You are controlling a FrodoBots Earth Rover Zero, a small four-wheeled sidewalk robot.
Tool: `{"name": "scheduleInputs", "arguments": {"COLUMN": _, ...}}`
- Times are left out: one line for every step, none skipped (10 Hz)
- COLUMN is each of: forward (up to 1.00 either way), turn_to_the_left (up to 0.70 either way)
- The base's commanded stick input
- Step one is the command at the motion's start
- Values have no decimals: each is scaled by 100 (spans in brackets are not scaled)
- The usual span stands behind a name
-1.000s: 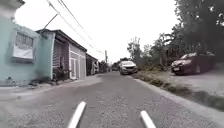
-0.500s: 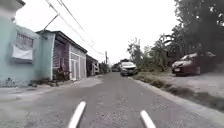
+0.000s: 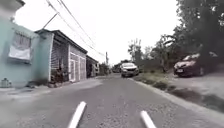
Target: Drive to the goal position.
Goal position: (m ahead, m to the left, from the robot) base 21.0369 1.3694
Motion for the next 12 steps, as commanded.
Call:
{"name": "scheduleInputs", "arguments": {"forward": 70, "turn_to_the_left": 0}}
{"name": "scheduleInputs", "arguments": {"forward": 70, "turn_to_the_left": 0}}
{"name": "scheduleInputs", "arguments": {"forward": 70, "turn_to_the_left": 0}}
{"name": "scheduleInputs", "arguments": {"forward": 70, "turn_to_the_left": 0}}
{"name": "scheduleInputs", "arguments": {"forward": 70, "turn_to_the_left": 0}}
{"name": "scheduleInputs", "arguments": {"forward": 70, "turn_to_the_left": 0}}
{"name": "scheduleInputs", "arguments": {"forward": 70, "turn_to_the_left": 0}}
{"name": "scheduleInputs", "arguments": {"forward": 70, "turn_to_the_left": 0}}
{"name": "scheduleInputs", "arguments": {"forward": 70, "turn_to_the_left": 0}}
{"name": "scheduleInputs", "arguments": {"forward": 70, "turn_to_the_left": 0}}
{"name": "scheduleInputs", "arguments": {"forward": 70, "turn_to_the_left": 0}}
{"name": "scheduleInputs", "arguments": {"forward": 70, "turn_to_the_left": 0}}
